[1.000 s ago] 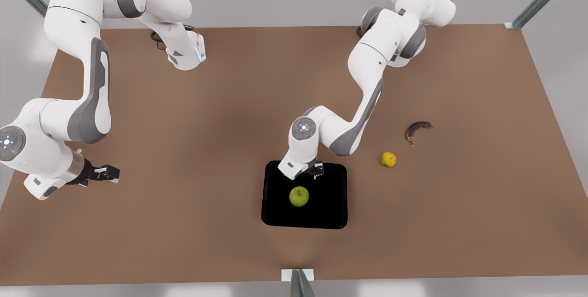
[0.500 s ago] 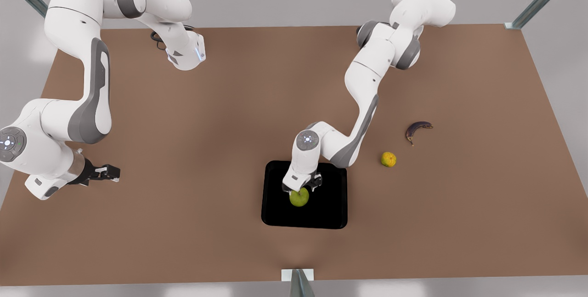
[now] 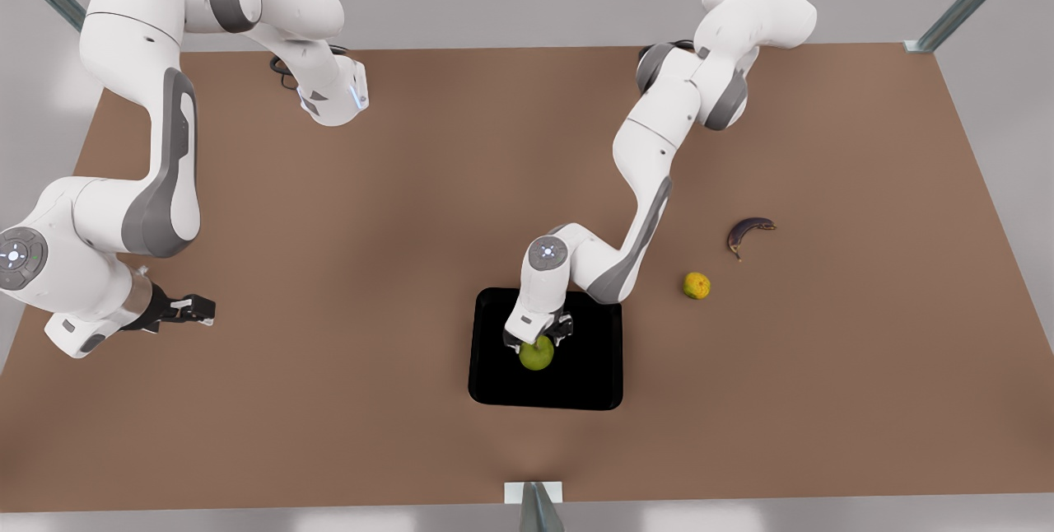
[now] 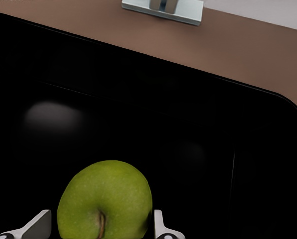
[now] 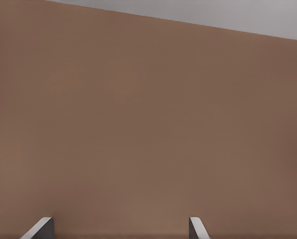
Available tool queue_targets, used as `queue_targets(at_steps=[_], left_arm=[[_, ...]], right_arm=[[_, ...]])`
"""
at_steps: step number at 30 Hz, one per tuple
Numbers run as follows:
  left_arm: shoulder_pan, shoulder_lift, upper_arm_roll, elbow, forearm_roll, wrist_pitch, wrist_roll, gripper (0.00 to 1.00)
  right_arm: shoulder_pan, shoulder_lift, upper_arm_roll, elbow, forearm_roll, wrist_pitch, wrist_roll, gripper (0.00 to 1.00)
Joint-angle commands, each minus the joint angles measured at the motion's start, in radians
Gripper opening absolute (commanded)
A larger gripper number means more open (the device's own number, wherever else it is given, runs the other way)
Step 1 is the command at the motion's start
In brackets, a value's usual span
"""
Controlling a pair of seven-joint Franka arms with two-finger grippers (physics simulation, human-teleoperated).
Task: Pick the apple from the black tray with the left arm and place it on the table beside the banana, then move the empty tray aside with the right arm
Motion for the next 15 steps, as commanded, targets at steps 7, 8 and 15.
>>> queue_targets(at_steps=[7,8,15], left_arm=[[0.0,0.029,0.002,0.001,0.032,0.045,0.009,1.0],[0.0,0.029,0.002,0.001,0.032,0.045,0.009,1.0],[0.0,0.036,0.017,0.001,0.032,0.059,0.007,0.99]], right_arm=[[0.0,-0.001,0.0,0.001,0.0,-0.001,-0.004,1.0],[0.0,-0.001,0.0,0.001,0.0,-0.001,-0.004,1.0],[0.0,-0.001,0.0,0.001,0.0,-0.001,-0.004,1.0]])
